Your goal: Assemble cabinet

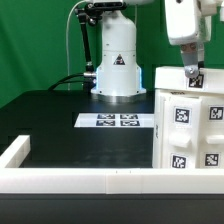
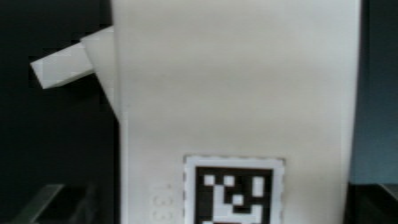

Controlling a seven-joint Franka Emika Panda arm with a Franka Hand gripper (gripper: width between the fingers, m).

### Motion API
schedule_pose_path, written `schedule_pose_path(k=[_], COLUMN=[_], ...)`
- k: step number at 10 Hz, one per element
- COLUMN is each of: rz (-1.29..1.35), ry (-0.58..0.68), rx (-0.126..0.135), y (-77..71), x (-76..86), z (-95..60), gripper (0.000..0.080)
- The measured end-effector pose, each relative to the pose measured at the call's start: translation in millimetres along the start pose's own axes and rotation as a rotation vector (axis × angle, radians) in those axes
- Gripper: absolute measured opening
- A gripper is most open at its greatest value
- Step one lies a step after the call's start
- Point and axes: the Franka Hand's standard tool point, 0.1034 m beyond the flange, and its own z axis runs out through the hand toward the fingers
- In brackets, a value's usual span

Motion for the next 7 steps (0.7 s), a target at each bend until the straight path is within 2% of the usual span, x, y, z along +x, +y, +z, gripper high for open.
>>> schedule_pose_path(k=[3, 6, 7], rz=[-0.021, -0.087, -0.171], ry=[-0.034, -0.033, -0.032], rx=[0.02, 0.015, -0.031], y=[-2.9, -1.7, 1.4], x=[-7.6, -8.4, -11.2], z=[-16.5, -14.4, -13.7], gripper=[0.0798, 0.0797, 0.0797])
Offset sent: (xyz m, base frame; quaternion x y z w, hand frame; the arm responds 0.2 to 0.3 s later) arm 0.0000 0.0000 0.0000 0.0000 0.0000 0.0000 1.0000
